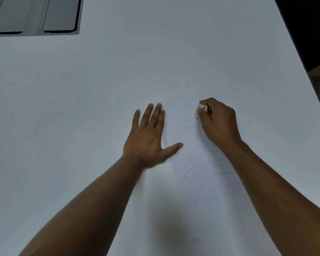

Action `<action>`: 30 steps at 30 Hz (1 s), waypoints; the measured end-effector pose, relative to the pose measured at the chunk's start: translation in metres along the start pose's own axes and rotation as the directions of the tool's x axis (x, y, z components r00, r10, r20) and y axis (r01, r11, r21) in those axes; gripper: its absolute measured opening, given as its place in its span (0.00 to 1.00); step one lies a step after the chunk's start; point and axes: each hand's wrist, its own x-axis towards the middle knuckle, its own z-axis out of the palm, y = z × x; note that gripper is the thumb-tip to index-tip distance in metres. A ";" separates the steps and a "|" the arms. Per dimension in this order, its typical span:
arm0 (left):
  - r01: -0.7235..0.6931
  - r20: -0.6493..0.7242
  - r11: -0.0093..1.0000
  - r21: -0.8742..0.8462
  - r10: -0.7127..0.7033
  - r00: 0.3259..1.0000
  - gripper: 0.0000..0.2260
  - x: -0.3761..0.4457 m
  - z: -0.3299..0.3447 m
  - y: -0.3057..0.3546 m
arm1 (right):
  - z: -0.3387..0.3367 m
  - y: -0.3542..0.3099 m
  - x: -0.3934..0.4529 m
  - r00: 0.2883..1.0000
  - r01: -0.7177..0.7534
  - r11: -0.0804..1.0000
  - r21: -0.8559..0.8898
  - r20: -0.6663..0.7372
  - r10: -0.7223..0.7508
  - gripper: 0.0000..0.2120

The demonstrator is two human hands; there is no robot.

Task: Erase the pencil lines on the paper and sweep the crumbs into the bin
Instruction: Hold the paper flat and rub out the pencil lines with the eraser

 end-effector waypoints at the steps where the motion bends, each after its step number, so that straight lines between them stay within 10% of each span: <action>1: 0.000 -0.005 1.000 0.000 0.000 1.000 0.47 0.000 0.000 0.000 | 0.002 0.001 -0.005 1.000 0.004 1.000 0.005 -0.016 -0.004 0.08; 11: -0.261 -0.103 0.962 0.080 0.268 0.958 0.35 -0.001 0.004 -0.004 | -0.005 0.001 -0.007 0.956 -0.285 0.894 0.345 0.028 0.293 0.05; 24: -0.230 -0.120 0.970 0.076 0.238 0.964 0.33 -0.001 0.007 -0.004 | -0.015 0.007 0.007 0.885 -0.417 0.566 0.711 0.176 0.431 0.04; 30: -0.232 -0.127 0.968 0.097 0.243 0.962 0.33 -0.001 0.007 -0.004 | -0.020 0.003 0.020 0.933 -0.357 0.749 0.558 0.174 0.315 0.03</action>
